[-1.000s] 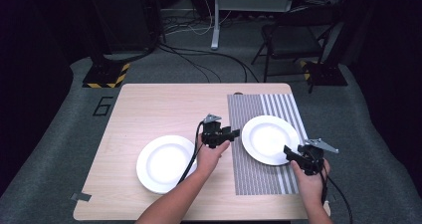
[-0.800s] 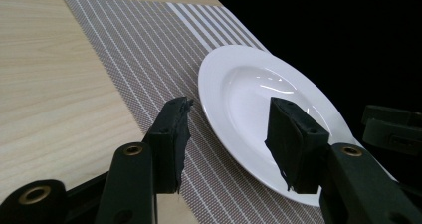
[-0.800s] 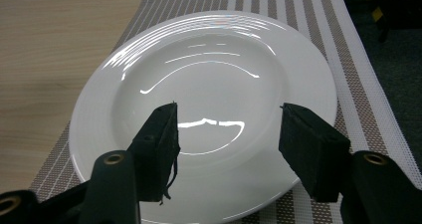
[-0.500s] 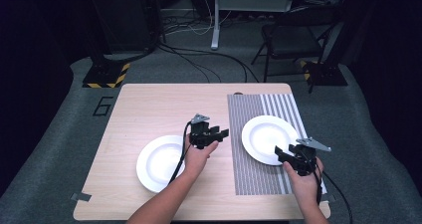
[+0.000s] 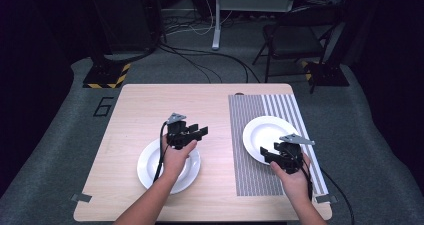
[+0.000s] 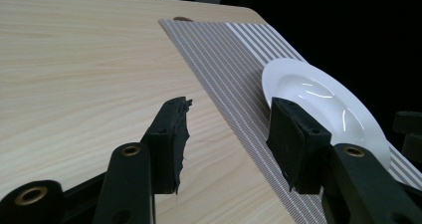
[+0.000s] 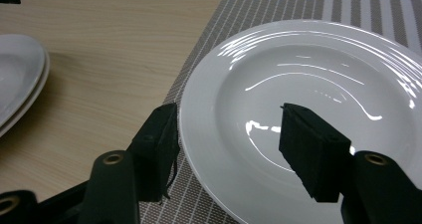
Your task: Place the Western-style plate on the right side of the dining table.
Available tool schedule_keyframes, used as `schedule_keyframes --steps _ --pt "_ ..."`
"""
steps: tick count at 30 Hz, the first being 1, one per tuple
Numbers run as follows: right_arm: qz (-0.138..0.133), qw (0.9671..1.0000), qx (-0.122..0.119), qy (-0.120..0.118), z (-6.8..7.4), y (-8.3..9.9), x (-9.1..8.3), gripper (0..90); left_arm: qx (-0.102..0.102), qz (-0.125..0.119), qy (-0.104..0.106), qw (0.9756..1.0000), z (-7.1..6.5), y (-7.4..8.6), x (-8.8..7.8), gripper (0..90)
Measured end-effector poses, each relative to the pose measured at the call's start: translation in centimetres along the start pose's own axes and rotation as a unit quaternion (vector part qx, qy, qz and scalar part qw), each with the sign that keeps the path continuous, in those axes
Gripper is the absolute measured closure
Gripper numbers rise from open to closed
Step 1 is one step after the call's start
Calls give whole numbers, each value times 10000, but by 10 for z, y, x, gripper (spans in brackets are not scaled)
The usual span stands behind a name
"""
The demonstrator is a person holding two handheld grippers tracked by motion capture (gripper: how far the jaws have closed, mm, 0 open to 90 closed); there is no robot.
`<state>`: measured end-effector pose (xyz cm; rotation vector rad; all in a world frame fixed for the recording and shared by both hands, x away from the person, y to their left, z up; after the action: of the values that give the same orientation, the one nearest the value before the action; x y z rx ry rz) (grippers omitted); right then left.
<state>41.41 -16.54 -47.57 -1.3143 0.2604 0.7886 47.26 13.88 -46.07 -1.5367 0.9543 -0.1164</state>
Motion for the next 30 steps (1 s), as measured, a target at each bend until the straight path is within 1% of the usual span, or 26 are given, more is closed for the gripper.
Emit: schedule_keyframes --steps 2,3,4,5,6,7,8,9,10,11,12,13,14,16,17,18,19,20,22,24,25,26,27,28,29,30 --pt "33 10000 -81 -45 7 -1 1 400 32 -31 -54 10000 5 0 -10 496" --pt "33 10000 -81 -45 7 -1 1 400 32 -31 -54 10000 5 0 -10 496" --pt "47 9998 -154 -141 15 -3 2 400 20 -52 -120 9999 10 2 -19 495" --pt "47 9998 -154 -141 15 -3 2 400 20 -52 -120 9999 10 2 -19 494" --pt "57 9996 -211 -193 20 -4 2 399 -6 -53 -197 9998 16 4 -28 494" --pt "57 9996 -211 -193 20 -4 2 399 -6 -53 -197 9998 16 4 -28 494" --pt "49 9993 -261 -251 27 -5 2 399 -18 -43 -252 9997 21 6 -38 493" --pt "49 9993 -261 -251 27 -5 2 399 -18 -43 -252 9997 21 6 -38 493" --pt "52 9990 -312 -320 33 -6 3 399 -17 -49 -324 9995 27 8 -47 492" --pt "60 9988 -332 -360 36 -6 3 398 -17 -49 -324 9995 27 8 -47 492" --pt "66 9985 -370 -397 39 -6 4 397 -50 -81 -383 9992 31 10 -56 490" --pt "66 9985 -370 -397 39 -6 4 397 -50 -81 -383 9992 31 10 -56 489" --pt "75 9980 -414 -471 46 -6 4 397 -23 -120 -469 9988 35 12 -64 489" --pt "80 9977 -453 -505 49 -7 5 397 -43 -118 -503 9987 36 13 -69 488" --pt "86 9974 -482 -535 53 -7 5 397 -25 -129 -556 9984 39 15 -74 487" --pt "96 9967 -526 -618 59 -7 5 397 -98 -180 -620 9979 42 17 -81 485" --pt "96 9967 -526 -618 59 -7 5 397 -98 -180 -620 9979 42 17 -81 484" --pt "100 9960 -578 -673 64 -6 6 396 -117 -218 -675 9974 47 20 -89 483" --pt "120 9952 -629 -742 70 -6 7 395 -148 -222 -756 9968 51 24 -98 481" --pt "131 9944 -683 -794 75 -5 9 394 -146 -194 -840 9962 57 28 -106 477" --pt "131 9944 -683 -794 75 -5 9 394 -146 -194 -840 9962 57 28 -106 473" --pt "162 9936 -719 -852 79 -4 12 392 -204 -191 -922 9953 62 33 -114 472" --pt "175 9932 -727 -890 81 -4 13 390 -204 -191 -922 9953 62 33 -114 472" --pt "187 9927 -741 -935 82 -3 15 389 -185 -164 -1004 9946 68 38 -122 470" --pt "187 9927 -741 -935 82 -3 15 389 -185 -164 -1004 9946 68 38 -122 469" --pt "210 9913 -764 -1048 85 -1 17 388 -182 -134 -1102 9937 74 44 -130 468"
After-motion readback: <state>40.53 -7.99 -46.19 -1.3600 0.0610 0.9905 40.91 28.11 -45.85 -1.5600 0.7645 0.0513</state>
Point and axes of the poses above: each handheld gripper's, and its own axes: x roughly forward along the jaws, y roughly out of its underside, z roughly to its left, the point moved 5 cm from there along x, roughly forward along the jaws, and after that the axes turned 9 degrees about x, right-handed, at the moved point
